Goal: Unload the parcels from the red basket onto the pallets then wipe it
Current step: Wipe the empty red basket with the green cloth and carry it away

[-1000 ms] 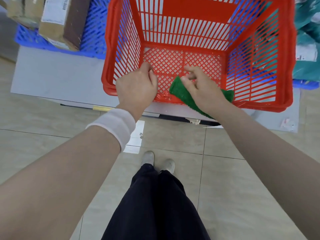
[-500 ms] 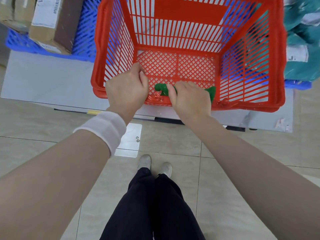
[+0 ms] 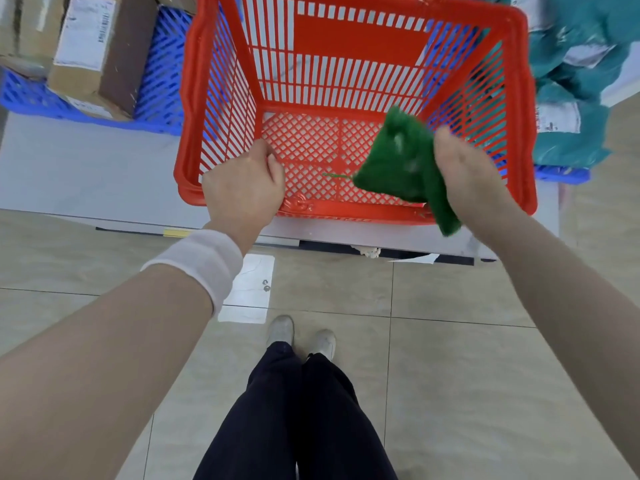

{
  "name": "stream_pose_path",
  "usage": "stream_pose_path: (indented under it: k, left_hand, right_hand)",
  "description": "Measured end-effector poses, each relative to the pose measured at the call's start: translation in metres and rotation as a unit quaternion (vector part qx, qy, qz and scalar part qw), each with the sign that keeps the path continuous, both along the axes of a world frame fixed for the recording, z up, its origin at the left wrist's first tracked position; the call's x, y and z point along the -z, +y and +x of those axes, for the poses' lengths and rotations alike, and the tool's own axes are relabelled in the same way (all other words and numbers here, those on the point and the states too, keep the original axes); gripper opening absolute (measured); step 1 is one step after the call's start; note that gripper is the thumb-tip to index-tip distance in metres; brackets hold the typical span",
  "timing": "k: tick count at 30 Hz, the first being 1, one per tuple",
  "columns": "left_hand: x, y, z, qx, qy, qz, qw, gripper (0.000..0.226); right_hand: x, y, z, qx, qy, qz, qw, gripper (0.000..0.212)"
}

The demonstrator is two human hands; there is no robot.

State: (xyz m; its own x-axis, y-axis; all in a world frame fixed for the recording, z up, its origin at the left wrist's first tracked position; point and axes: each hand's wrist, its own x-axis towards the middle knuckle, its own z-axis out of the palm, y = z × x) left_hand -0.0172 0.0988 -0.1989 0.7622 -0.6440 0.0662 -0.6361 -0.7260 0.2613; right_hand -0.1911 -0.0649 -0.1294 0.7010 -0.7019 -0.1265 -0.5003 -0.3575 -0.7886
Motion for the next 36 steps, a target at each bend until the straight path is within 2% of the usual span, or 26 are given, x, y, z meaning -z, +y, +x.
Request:
stream_pose_path:
  k: [1,2,4,6,8,10,12,15,18,20,22,24,26,28,30,32,34,36]
  left_hand:
    - [0.000,0.000,0.000,0.002,0.001,-0.001,1.000,0.033]
    - [0.001,0.001,-0.001,0.003,0.002,-0.002,1.000,0.033]
    - [0.001,0.001,-0.001,0.003,0.002,-0.007,1.000,0.034]
    - [0.002,0.002,0.000,0.001,0.003,-0.013,1.000,0.036]
    - [0.002,0.001,0.000,0.000,-0.002,-0.015,1.000,0.037]
    - [0.003,0.000,0.001,0.001,-0.008,-0.014,1.000,0.037]
    - [0.003,-0.001,0.001,0.003,-0.008,-0.011,1.000,0.036]
    - [0.002,-0.001,0.000,0.002,-0.008,-0.014,1.000,0.036]
    - [0.000,0.000,0.000,0.001,-0.005,-0.018,1.000,0.037]
    - [-0.001,0.001,-0.001,0.004,-0.003,-0.009,1.000,0.035]
    - [-0.003,0.001,-0.001,0.007,-0.001,0.001,1.000,0.033]
    - [-0.003,0.000,-0.001,0.006,0.002,0.002,1.000,0.032]
    - [-0.002,0.000,-0.001,0.006,0.004,0.003,1.000,0.031]
    - [-0.002,0.000,-0.001,0.006,0.006,0.002,1.000,0.031]
    - [-0.002,0.001,0.000,0.006,0.005,0.000,1.000,0.031]
    - [-0.002,0.001,0.000,0.005,0.003,-0.004,1.000,0.032]
    - [-0.002,0.000,0.000,0.004,0.003,-0.009,1.000,0.032]
    - [-0.001,0.000,0.001,0.004,0.000,-0.012,1.000,0.034]
  right_hand:
    - [0.004,0.003,-0.014,-0.098,0.060,-0.050,0.992,0.045]
    - [0.011,0.006,-0.026,-0.194,0.109,-0.117,0.968,0.044]
    - [0.029,0.010,-0.039,-0.289,0.142,-0.278,0.905,0.038]
    - [0.045,0.011,-0.038,-0.265,0.132,-0.376,0.878,0.032]
    - [0.054,0.011,-0.031,-0.198,0.105,-0.451,0.864,0.028]
    - [0.059,0.011,-0.022,-0.129,0.084,-0.485,0.861,0.026]
    - [0.059,0.015,-0.013,-0.054,0.116,-0.446,0.886,0.029]
    - [0.058,0.020,0.005,0.060,0.227,-0.317,0.919,0.039]
    - [0.058,0.015,0.020,0.072,0.303,-0.281,0.908,0.040]
    - [0.053,0.008,0.028,0.061,0.328,-0.229,0.914,0.037]
    - [0.043,-0.006,0.030,0.054,0.293,-0.140,0.944,0.038]
    - [0.031,-0.018,0.017,0.029,0.186,-0.048,0.981,0.039]
    - [0.016,-0.018,-0.006,-0.027,0.091,0.002,0.995,0.029]
    - [0.014,-0.010,-0.029,-0.147,0.115,-0.066,0.980,0.032]
    - [0.028,-0.004,-0.042,-0.236,0.190,-0.192,0.934,0.038]
    - [0.038,0.002,-0.038,-0.211,0.206,-0.279,0.914,0.028]
    - [0.043,0.011,-0.027,-0.141,0.169,-0.345,0.912,0.018]
    - [0.047,0.021,-0.014,-0.057,0.181,-0.350,0.917,0.023]
